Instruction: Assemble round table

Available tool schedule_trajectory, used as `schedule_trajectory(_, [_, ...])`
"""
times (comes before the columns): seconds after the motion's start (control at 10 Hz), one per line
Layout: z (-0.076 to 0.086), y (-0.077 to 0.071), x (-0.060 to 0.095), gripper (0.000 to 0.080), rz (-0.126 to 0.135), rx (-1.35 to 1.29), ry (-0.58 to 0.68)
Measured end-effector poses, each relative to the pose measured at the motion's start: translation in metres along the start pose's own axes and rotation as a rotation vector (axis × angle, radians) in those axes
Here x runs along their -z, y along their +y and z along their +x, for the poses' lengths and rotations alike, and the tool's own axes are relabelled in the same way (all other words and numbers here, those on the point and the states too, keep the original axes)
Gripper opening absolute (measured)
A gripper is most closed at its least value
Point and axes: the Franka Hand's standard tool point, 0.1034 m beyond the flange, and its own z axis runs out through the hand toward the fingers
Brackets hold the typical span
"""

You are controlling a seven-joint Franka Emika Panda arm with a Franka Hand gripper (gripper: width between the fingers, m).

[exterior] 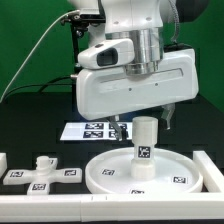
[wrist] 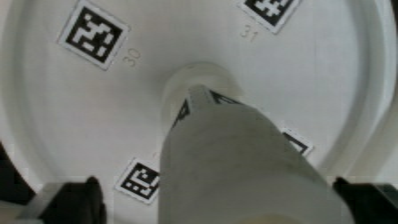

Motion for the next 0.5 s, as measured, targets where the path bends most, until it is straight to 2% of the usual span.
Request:
schedule_trajectory(0.1, [0.0001,-0.0005,-0.0001,0.0468,0.000,-0.047,0.000])
schedule_trajectory(0.2, [0.0001,-0.0001,0.0000,0.0468,-0.001,-0.045,0.000])
schedule_trajectory(0.3, [0.0001,0.0000,0.0000,0.0403,0.001,-0.101,0.001])
schedule_trajectory(0.5, [0.0006,0.0008,-0.0002,0.0404,-0.003,-0.300,0.005])
